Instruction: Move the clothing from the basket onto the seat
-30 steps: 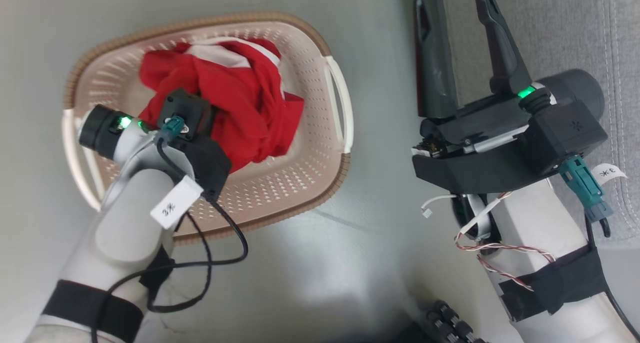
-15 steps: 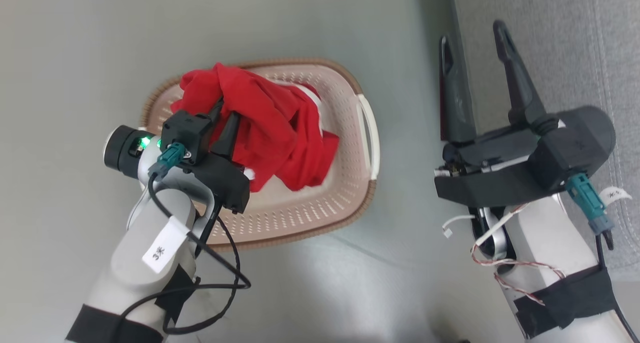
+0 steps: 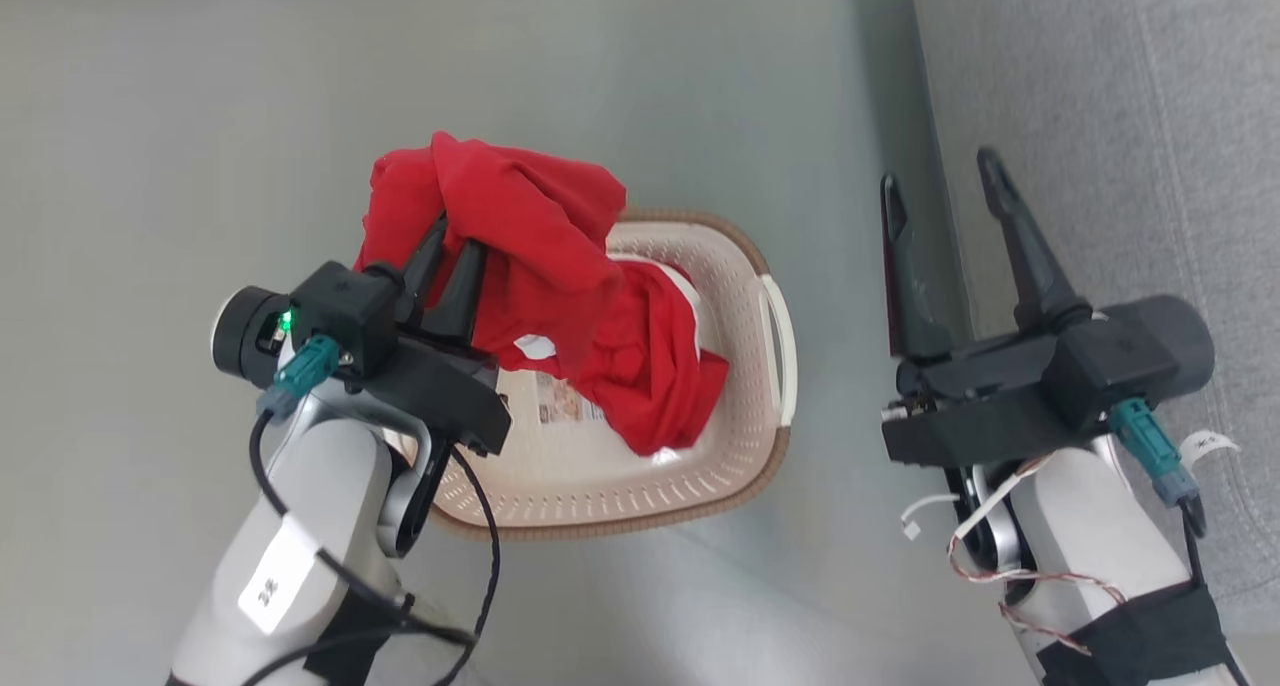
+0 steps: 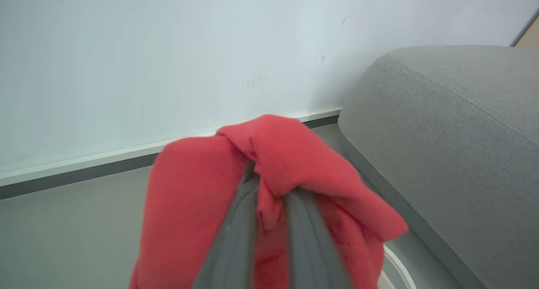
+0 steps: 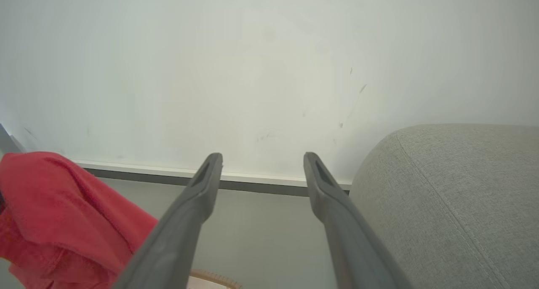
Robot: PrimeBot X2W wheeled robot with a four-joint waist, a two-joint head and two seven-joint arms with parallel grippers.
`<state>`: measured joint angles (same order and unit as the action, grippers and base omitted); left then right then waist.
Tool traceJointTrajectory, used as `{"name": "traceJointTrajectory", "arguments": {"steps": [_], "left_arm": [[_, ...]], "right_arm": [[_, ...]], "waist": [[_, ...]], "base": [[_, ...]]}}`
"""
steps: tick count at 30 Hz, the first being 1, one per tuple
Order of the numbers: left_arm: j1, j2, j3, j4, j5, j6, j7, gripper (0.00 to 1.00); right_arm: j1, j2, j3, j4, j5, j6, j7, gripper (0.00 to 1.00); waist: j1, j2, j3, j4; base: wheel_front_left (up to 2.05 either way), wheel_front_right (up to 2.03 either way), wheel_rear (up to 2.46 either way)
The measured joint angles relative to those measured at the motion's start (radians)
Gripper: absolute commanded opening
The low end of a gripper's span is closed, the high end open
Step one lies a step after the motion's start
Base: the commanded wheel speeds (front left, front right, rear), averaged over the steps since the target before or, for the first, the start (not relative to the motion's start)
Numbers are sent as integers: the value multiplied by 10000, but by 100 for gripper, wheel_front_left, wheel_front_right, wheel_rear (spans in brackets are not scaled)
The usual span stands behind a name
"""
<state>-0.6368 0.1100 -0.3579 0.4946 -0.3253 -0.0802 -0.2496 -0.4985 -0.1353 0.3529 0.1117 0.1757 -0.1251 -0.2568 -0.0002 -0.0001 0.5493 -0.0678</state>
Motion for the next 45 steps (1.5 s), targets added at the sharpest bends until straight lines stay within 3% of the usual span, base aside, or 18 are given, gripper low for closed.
{"name": "traceJointTrajectory", "arguments": {"steps": [18, 45], "left_arm": [[1791, -6, 184, -2803, -282, 10, -4, 0], [3973, 48, -157, -4487, -253, 548, 293, 0]], "right_arm": [[1249, -36, 222, 656, 318, 299, 0, 100], [2912, -50, 575, 583, 775, 548, 198, 100]], "waist": [[0, -1, -2148, 412], [1, 0, -4428, 345]], "base": [[0, 0, 0], [0, 0, 0]]}}
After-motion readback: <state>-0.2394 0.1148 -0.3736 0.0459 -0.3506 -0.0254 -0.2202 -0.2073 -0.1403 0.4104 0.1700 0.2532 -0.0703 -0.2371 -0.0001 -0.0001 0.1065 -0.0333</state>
